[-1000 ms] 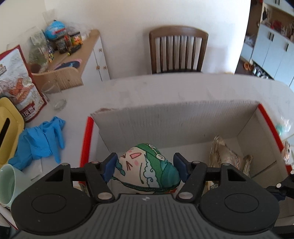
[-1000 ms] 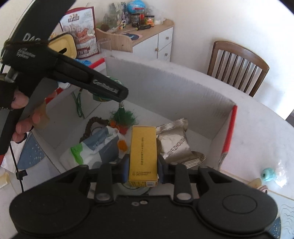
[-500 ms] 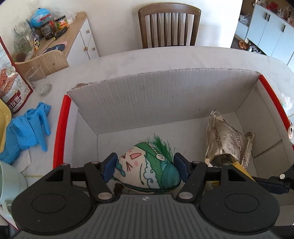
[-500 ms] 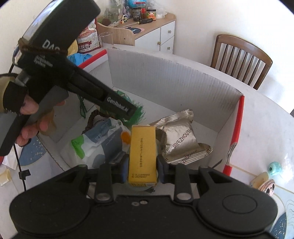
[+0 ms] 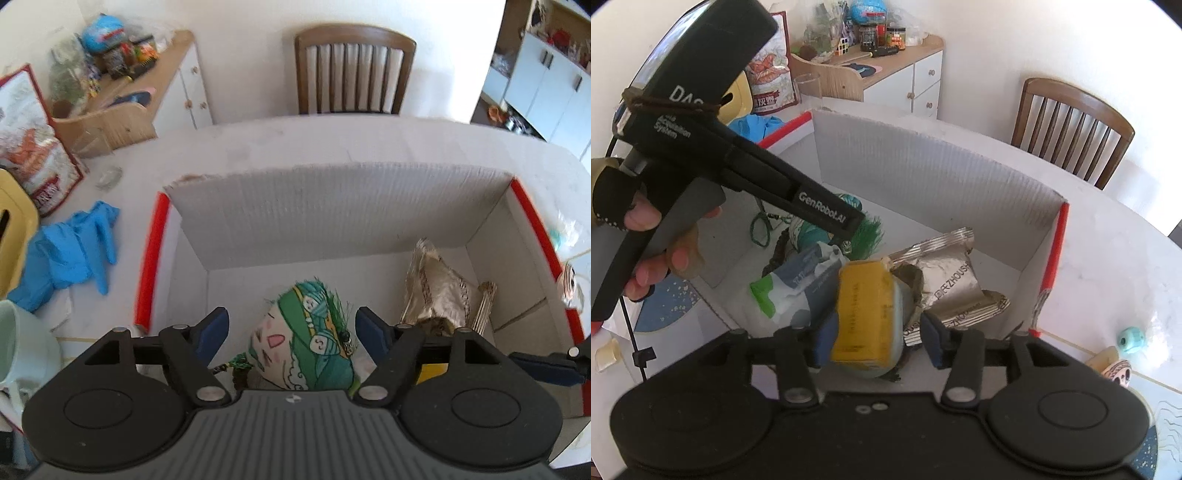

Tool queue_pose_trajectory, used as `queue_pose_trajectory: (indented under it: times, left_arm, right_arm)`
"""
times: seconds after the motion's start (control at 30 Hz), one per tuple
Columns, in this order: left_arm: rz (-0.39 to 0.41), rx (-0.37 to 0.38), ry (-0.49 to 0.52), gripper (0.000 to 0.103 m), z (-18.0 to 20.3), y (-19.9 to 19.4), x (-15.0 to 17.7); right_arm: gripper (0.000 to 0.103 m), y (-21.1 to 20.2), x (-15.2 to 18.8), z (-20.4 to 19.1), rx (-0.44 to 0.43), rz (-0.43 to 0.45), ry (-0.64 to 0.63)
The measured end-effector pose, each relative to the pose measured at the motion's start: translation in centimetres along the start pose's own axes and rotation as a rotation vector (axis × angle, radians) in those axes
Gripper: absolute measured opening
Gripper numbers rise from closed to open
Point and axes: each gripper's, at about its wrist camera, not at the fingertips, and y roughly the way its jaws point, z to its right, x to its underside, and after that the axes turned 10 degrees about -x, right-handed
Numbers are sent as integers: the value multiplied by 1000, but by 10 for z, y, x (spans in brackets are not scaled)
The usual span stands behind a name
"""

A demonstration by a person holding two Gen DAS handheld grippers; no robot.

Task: Organize objects
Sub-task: 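Open the left tool to drop the plush doll while the right tool releases the yellow box, then move both tools back from the box toward the small plush face toy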

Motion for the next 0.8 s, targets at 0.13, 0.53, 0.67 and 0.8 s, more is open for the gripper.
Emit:
queue_pose_trajectory:
  times: [0.13, 0.53, 0.67, 0.8]
  left_arm:
    - [48, -6, -6, 75, 0, -18, -4]
    - [134, 21, -21, 78, 4, -73, 4]
    - [164, 33, -19, 78, 9, -92, 7]
    - [193, 49, -26, 81, 15, -112, 11]
  right_arm:
    - [50, -12, -2, -2, -6, 19, -4]
    - [61, -57, -3, -13, -18, 101, -16]
    - [63, -76, -1, -14, -24, 126, -25]
    - [68, -98, 3, -14, -33, 156, -25]
